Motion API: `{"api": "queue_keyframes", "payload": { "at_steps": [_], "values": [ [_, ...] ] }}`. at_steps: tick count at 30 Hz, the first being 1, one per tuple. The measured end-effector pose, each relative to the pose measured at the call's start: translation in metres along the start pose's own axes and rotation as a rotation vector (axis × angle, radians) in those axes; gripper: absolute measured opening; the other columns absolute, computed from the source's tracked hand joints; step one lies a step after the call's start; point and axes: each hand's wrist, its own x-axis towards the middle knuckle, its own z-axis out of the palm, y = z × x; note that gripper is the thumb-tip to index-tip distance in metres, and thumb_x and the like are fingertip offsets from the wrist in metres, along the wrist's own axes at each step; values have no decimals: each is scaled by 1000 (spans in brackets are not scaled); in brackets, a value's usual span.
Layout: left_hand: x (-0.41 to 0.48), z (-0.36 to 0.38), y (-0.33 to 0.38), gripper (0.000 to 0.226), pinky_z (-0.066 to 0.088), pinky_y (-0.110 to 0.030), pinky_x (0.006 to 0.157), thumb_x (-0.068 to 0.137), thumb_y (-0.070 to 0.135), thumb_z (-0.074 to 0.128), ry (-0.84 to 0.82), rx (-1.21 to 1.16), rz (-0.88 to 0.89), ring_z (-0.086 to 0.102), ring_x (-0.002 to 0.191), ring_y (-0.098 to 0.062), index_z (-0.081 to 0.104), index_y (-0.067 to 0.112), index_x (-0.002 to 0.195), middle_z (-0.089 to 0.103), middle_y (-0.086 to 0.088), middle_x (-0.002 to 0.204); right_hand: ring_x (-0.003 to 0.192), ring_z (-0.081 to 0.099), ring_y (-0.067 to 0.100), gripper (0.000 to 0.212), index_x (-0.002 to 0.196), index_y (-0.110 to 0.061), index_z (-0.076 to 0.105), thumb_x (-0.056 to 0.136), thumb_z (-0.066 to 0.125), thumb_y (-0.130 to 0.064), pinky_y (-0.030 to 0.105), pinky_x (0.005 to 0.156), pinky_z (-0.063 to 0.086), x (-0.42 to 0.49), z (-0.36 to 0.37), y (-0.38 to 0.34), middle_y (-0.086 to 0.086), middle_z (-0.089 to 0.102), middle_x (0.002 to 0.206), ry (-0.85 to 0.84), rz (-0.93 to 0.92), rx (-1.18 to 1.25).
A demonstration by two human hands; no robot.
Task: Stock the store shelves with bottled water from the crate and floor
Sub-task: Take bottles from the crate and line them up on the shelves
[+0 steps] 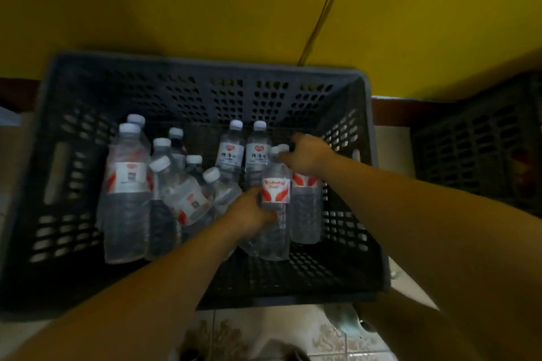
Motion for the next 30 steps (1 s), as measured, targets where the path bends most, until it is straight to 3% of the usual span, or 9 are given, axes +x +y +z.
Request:
{"api": "queue_keyframes", "payload": {
  "at_steps": [2, 7, 12, 15, 18, 20, 24, 28, 30],
  "values": [
    [10, 5, -8, 20, 43, -27, 83, 90, 13, 62, -4, -66, -23, 57, 98, -14, 52, 31, 89, 60, 1, 106, 122, 50, 30, 43, 133, -10, 49, 98, 52, -35, 33, 100, 40, 17, 8, -5, 14, 53, 135, 23, -50, -43],
    [22, 9, -27, 42, 46, -24, 84, 86, 12, 66, -43, -158, -67, 56, 104, -12, 53, 25, 124, 61, 3, 118, 140, 27, 34, 54, 145, -24, 33, 98, 37, -50, 52, 116, 16, 38, 30, -11, 9, 33, 153, -65, 15, -407],
    [9, 3, -25, 40, 50, -48, 95, 85, 14, 68, -54, -282, -109, 60, 103, -19, 55, 32, 118, 63, 7, 111, 111, 56, 31, 38, 130, -12, 44, 98, 51, -32, 39, 93, 47, 2, 16, -18, 14, 56, 123, 56, -48, 196],
    [-13, 0, -15, 32, 50, -46, 93, 86, 7, 66, -35, -358, -74, 59, 95, -16, 55, 32, 103, 61, 11, 99, 106, 57, 37, 36, 130, -7, 42, 101, 48, -26, 38, 84, 47, -41, 9, -24, 20, 57, 119, 139, -150, 150],
    [-45, -7, -8, 48, 46, -45, 99, 85, -1, 65, 21, -356, 5, 56, 108, -20, 52, 20, 126, 62, 3, 117, 98, 57, 35, 41, 138, -11, 35, 102, 45, -29, 38, 72, 46, -83, -7, -36, 19, 57, 121, 154, -224, 115],
    [-72, -18, -1, 55, 46, -41, 99, 84, -1, 66, 48, -360, 88, 56, 113, -21, 51, 20, 132, 61, 0, 122, 80, 55, 27, 39, 137, -14, 34, 103, 44, -30, 37, 61, 41, -115, -24, -51, 16, 59, 113, 182, -294, 118],
    [-144, -43, 17, 60, 44, -29, 87, 85, -1, 65, 106, -290, 235, 53, 110, -17, 45, 19, 137, 57, 0, 122, 69, 57, 25, 36, 136, -19, 36, 103, 44, -31, 46, 60, 47, -188, -71, -91, 1, 55, 80, 269, -414, 156],
    [-225, -67, 31, 52, 48, -17, 64, 87, 3, 65, 181, -363, 391, 59, 94, -5, 45, 31, 125, 61, 9, 115, 72, 55, 15, 27, 124, -21, 48, 99, 52, -31, 34, 61, 45, -271, -118, -140, 2, 60, 86, 477, -578, 239],
    [-270, -77, 42, 52, 53, -27, 67, 88, 13, 67, 239, -434, 473, 62, 97, -8, 44, 40, 126, 60, 13, 112, 74, 56, 14, 19, 113, -24, 52, 96, 58, -29, 33, 63, 45, -310, -136, -164, 1, 61, 85, 593, -657, 373]
  ]
}}
